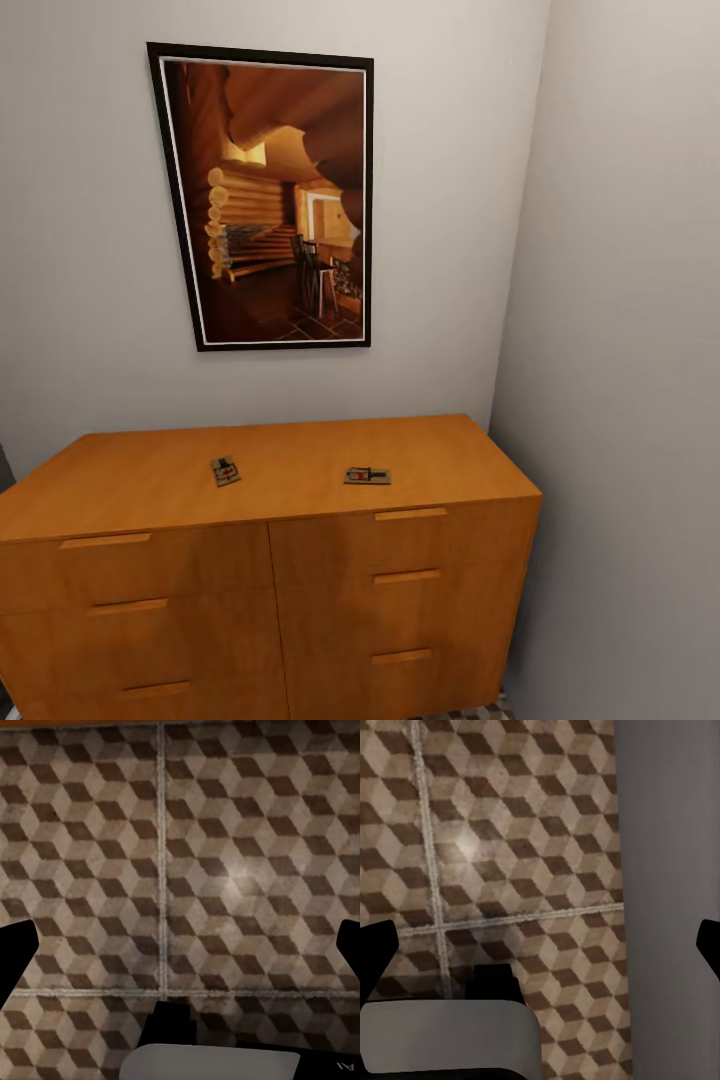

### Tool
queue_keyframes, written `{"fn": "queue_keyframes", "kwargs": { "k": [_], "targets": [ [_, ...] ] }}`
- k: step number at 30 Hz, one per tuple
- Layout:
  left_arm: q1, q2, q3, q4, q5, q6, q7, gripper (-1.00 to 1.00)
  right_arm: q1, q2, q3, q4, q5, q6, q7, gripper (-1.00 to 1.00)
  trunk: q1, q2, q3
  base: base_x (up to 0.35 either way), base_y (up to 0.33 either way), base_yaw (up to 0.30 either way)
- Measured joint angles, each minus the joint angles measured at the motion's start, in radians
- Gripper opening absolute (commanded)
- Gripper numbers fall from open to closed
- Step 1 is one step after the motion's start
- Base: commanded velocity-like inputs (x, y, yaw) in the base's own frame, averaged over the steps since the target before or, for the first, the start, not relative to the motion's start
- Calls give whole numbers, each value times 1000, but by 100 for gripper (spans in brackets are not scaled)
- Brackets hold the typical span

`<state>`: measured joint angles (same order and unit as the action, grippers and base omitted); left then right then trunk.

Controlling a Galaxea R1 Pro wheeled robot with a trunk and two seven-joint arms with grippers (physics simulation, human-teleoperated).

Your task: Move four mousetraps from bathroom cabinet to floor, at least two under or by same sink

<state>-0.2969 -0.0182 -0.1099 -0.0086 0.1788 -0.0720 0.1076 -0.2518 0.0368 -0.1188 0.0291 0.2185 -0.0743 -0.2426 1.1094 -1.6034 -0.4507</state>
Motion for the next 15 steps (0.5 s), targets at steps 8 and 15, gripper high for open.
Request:
{"fn": "queue_keyframes", "kwargs": {
  "k": [8,15],
  "targets": [
    [0,0,-2,0,3,0,0,100,0,0,2,0,2,3,2,100,0,0,0,0,0,0],
    [0,0,-3,0,3,0,1,100,0,0,3,0,3,3,3,100,0,0,0,0,0,0]
  ]
}}
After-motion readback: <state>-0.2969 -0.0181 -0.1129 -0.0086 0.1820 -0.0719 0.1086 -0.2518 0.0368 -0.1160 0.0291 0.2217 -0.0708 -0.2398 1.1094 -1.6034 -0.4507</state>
